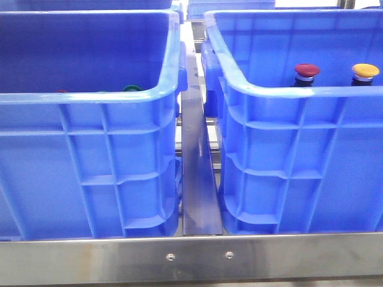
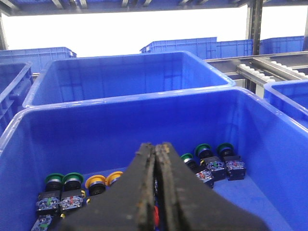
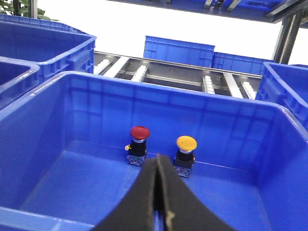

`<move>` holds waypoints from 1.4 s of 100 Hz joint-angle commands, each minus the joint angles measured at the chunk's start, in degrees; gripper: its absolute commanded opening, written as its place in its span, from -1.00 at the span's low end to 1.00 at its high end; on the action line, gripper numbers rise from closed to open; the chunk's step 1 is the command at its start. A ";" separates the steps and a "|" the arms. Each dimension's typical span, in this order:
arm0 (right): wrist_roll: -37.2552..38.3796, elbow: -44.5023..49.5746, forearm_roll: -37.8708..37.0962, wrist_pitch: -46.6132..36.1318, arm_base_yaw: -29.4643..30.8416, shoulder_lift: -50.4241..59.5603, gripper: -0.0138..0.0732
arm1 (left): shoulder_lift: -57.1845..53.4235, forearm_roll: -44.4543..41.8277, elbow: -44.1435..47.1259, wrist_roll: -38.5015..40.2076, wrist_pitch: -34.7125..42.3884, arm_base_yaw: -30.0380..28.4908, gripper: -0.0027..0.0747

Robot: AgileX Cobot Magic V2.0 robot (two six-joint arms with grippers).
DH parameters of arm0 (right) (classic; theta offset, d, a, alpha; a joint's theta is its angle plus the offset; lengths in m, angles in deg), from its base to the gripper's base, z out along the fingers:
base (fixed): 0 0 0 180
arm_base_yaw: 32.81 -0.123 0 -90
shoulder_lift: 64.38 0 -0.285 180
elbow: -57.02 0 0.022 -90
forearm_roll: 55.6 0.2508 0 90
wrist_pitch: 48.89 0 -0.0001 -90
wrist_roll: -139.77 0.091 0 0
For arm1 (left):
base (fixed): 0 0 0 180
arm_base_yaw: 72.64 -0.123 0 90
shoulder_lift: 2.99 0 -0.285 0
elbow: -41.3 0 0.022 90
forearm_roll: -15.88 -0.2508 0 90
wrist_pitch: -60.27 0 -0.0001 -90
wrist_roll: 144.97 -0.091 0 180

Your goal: Pick red and yellow buttons and place in box

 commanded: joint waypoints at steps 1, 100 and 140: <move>-0.24 -1.42 0.17 -3.12 0.31 -0.40 -0.84 | 0.53 0.48 -1.47 0.45 5.00 -0.11 -0.98; -0.24 -1.42 0.17 -3.12 0.31 -0.40 -0.84 | 0.53 0.48 -1.34 0.45 4.59 -0.37 -0.98; -0.24 -1.42 0.17 -3.12 0.31 -0.40 -0.84 | -4.77 0.45 9.77 0.45 8.38 -12.15 -0.98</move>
